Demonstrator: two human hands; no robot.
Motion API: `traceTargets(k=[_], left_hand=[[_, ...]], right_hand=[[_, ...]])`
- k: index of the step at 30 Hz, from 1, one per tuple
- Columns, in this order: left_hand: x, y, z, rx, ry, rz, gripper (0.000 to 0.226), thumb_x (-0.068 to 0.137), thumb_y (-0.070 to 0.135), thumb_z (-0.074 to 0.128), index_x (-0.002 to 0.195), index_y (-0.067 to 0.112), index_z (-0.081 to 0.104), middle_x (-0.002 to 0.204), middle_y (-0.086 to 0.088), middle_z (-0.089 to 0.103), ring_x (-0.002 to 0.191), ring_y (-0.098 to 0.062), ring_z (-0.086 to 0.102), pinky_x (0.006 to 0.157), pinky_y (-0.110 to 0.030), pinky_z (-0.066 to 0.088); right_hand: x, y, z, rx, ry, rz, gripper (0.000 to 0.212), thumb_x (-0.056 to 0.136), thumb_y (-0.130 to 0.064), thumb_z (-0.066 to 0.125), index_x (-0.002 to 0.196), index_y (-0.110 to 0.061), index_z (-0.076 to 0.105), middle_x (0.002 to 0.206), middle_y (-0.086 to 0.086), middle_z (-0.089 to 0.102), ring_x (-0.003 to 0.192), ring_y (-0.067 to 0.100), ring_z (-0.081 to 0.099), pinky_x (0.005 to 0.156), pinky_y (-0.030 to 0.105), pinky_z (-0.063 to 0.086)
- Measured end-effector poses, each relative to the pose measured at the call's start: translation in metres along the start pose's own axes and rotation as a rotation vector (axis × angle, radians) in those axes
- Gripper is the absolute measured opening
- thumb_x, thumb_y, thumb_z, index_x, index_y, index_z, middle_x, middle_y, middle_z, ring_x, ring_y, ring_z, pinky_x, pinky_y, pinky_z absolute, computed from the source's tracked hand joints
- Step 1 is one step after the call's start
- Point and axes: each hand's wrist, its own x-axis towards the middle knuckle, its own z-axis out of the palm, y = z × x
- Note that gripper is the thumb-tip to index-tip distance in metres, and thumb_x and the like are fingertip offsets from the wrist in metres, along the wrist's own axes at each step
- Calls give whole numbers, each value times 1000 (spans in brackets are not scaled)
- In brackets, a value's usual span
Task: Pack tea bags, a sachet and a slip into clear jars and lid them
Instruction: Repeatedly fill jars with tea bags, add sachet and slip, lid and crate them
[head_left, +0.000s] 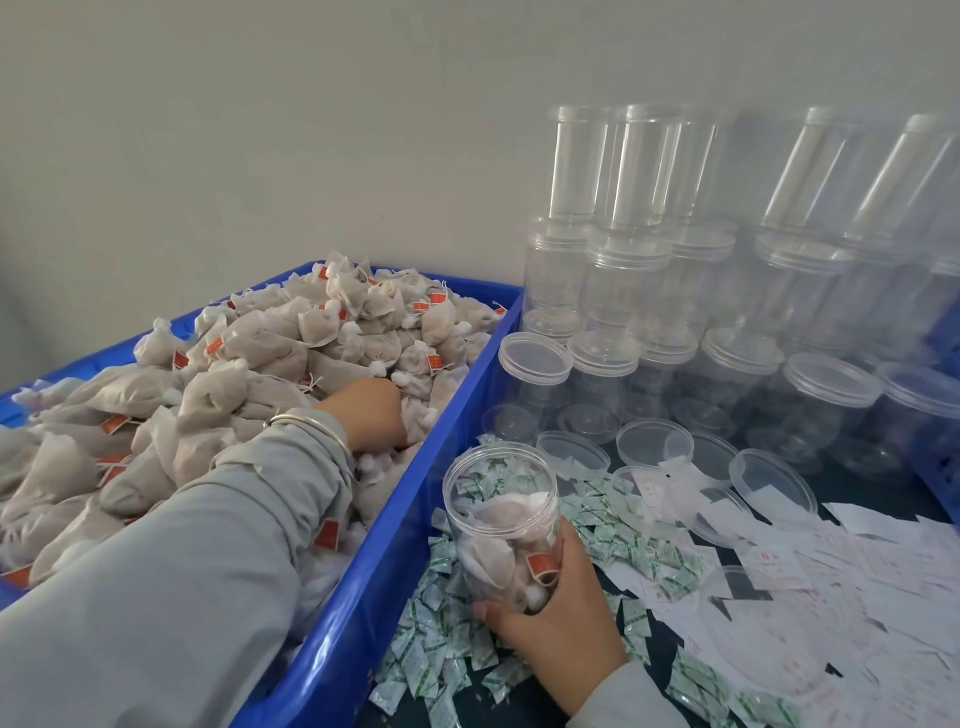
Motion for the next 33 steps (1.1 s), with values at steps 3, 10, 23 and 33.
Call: traceTargets(k=[3,10,23,33], left_hand=[[1,-2,0,3,21,2,10,86,16,57,87,8,61,77,-3,58,85,-23,61,63,-24,39],[5,-7,4,-49,82,-71,7,85,11,53,79,8,54,79,-5,57,70,-17,52,59,-24,38],[-7,-11,-16,-371,270,-79,20,76,19,63,75,-1,67,74,-16,65,71,-26,61,61,-34,49],[-14,-2,-34,-1398,305,-22,17,85,2,55,82,13,66,79,-4,59,73,-14,59,73,-30,55]], right_hand=[[-1,2,0,-23,11,5,94,56,-13,90,133,-31,38,122,-10,57,104,0,60,86,14,50],[-1,2,0,-10,0,-4,88,56,-6,88,127,-30,43,118,-8,60,98,-2,62,75,10,50],[0,-6,-1,59,-17,8,84,60,4,84,127,-25,42,122,-1,58,100,0,63,83,13,50],[2,-3,0,54,-15,-3,86,56,-1,87,125,-30,45,118,-7,61,103,3,63,89,23,53]])
